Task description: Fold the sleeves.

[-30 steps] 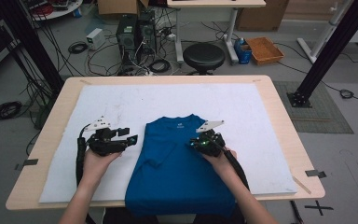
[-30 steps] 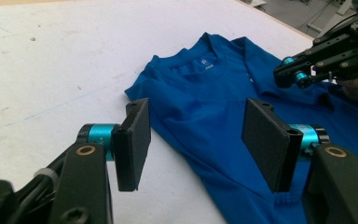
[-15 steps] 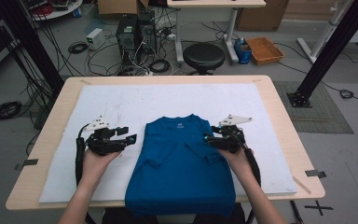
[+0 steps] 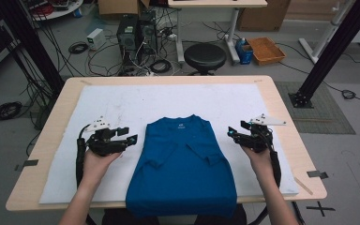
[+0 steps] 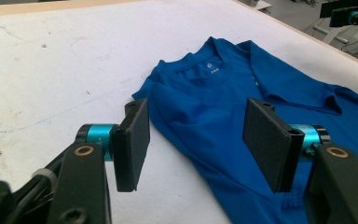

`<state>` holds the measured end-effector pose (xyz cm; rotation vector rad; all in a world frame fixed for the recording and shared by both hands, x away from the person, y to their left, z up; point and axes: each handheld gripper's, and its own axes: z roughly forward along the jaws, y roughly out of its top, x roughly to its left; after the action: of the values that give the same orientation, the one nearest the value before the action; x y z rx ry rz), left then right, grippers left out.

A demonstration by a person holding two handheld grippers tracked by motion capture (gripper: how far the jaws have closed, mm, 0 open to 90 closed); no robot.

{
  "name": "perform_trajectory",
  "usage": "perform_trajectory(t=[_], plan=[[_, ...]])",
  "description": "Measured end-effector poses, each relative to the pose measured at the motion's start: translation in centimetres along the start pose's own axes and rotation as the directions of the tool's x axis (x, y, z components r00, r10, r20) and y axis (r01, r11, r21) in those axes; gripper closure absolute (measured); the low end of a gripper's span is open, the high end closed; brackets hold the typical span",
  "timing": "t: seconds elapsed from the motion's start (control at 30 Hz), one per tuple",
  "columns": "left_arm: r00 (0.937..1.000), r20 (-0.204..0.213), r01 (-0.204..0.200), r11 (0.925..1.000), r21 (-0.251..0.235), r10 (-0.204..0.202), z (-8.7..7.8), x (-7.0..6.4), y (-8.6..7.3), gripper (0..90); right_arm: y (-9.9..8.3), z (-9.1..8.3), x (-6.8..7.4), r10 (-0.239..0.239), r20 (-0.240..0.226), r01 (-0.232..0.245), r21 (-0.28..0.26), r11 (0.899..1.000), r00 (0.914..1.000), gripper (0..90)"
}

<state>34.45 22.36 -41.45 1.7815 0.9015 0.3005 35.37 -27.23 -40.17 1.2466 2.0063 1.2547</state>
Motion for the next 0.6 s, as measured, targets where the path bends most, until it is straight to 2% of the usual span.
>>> perform_trajectory(t=[0.2,0.37,0.5,0.6], plan=[[0.9999,0.010,-0.010,0.9999,0.005,0.010,0.37,-0.45,0.05,41.3,0.06,-0.32,0.01,0.000,0.001,0.000,-0.012,1.000,1.0000,38.1],[0.9995,0.000,-0.030,0.9994,0.016,0.030,0.52,-0.65,0.02,40.3,0.20,-0.18,-0.01,0.009,0.001,-0.009,-0.014,1.000,1.0000,37.4],[0.9993,-0.009,-0.036,0.9993,0.001,0.036,0.43,-0.71,0.11,39.4,0.21,0.06,-0.08,0.014,-0.002,-0.014,-0.006,1.000,0.9999,36.7],[0.9989,-0.018,-0.043,0.9991,0.007,0.043,0.41,-0.83,0.29,38.3,0.23,0.03,-0.05,0.016,-0.007,-0.016,-0.007,1.000,0.9998,36.3]])
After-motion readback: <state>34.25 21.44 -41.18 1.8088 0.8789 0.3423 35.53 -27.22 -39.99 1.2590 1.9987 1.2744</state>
